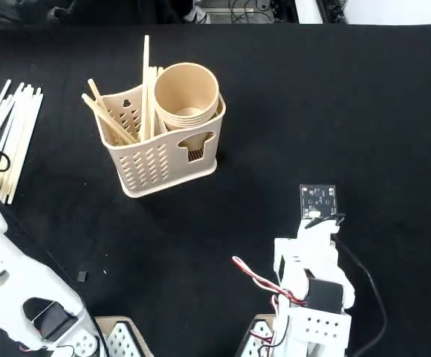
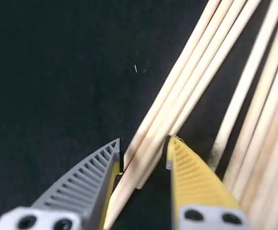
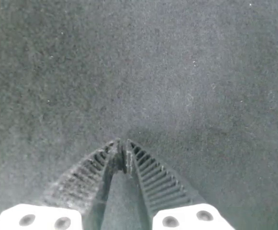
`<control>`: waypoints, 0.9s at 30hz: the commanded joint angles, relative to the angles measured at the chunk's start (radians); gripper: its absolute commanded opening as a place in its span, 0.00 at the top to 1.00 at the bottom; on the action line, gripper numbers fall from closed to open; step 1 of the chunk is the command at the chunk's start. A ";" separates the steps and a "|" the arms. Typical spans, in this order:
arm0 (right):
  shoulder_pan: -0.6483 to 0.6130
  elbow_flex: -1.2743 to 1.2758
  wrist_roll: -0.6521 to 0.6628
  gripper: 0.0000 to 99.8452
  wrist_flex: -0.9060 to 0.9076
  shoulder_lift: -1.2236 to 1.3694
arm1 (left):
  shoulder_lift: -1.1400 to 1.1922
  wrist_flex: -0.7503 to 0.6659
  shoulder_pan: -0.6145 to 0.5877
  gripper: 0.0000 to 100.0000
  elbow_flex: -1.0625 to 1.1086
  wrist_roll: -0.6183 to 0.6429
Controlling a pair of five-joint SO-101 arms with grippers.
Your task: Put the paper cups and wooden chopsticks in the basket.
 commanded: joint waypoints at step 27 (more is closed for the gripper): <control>-0.011 -0.008 0.000 0.99 0.003 -0.067 | 0.313 -0.008 -0.010 0.83 -0.082 -0.009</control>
